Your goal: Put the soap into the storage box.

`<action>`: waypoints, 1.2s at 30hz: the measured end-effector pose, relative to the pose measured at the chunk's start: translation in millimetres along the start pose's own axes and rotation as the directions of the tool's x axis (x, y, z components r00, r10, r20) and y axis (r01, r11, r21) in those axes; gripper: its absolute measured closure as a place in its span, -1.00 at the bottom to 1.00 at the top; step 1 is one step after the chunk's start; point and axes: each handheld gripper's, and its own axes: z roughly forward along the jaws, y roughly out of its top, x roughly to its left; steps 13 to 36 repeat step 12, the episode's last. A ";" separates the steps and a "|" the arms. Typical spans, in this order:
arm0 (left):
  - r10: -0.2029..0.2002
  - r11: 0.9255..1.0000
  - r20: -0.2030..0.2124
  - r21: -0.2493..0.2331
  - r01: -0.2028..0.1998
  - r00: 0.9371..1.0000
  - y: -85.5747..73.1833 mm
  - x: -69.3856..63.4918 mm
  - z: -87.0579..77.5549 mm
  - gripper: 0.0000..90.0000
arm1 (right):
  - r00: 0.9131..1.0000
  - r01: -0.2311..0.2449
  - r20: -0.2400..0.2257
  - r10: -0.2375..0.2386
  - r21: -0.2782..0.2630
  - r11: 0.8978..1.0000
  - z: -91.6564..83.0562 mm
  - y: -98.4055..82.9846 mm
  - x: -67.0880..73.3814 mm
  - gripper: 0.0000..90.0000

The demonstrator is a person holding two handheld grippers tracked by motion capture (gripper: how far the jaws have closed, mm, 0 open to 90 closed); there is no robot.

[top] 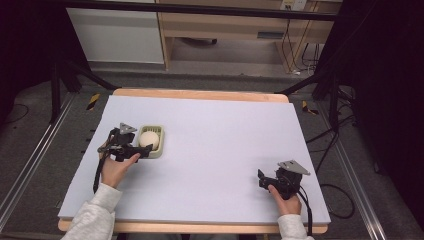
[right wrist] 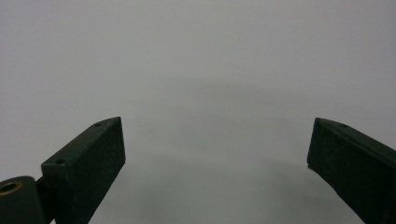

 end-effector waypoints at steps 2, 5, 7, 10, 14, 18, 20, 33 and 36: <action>-0.001 1.000 -0.003 -0.003 0.001 1.000 -5.2 1.5 -2.4 -0.59 | 1.000 0.001 -0.001 -0.001 0.000 1.000 0.0 0.0 0.0 -0.90; 0.000 1.000 -0.010 -0.005 0.000 1.000 -18.0 4.6 -9.8 -0.59 | 1.000 0.002 -0.003 -0.002 0.000 1.000 0.0 0.0 0.1 -0.90; 0.002 1.000 -0.005 -0.008 -0.002 1.000 -23.8 6.1 -15.0 -0.58 | 1.000 0.002 -0.003 -0.002 -0.001 1.000 -0.3 0.0 0.2 -0.90; 0.006 1.000 -0.007 -0.026 -0.007 1.000 -33.3 6.3 -21.8 -0.58 | 1.000 0.003 -0.004 -0.003 -0.003 1.000 -0.6 -0.1 0.3 -0.90; 0.015 1.000 -0.008 -0.023 -0.015 1.000 -36.5 6.6 -23.6 -0.58 | 1.000 0.003 -0.006 -0.003 -0.002 1.000 -0.5 0.0 0.2 -0.90; 0.015 1.000 -0.008 -0.023 -0.015 1.000 -36.5 6.6 -23.6 -0.58 | 1.000 0.003 -0.006 -0.003 -0.002 1.000 -0.5 0.0 0.2 -0.90; 0.015 1.000 -0.008 -0.023 -0.015 1.000 -36.5 6.6 -23.6 -0.58 | 1.000 0.003 -0.006 -0.003 -0.002 1.000 -0.5 0.0 0.2 -0.90; 0.015 1.000 -0.008 -0.023 -0.015 1.000 -36.5 6.6 -23.6 -0.58 | 1.000 0.003 -0.006 -0.003 -0.002 1.000 -0.5 0.0 0.2 -0.90; 0.015 1.000 -0.008 -0.023 -0.015 1.000 -36.5 6.6 -23.6 -0.58 | 1.000 0.003 -0.006 -0.003 -0.002 1.000 -0.5 0.0 0.2 -0.90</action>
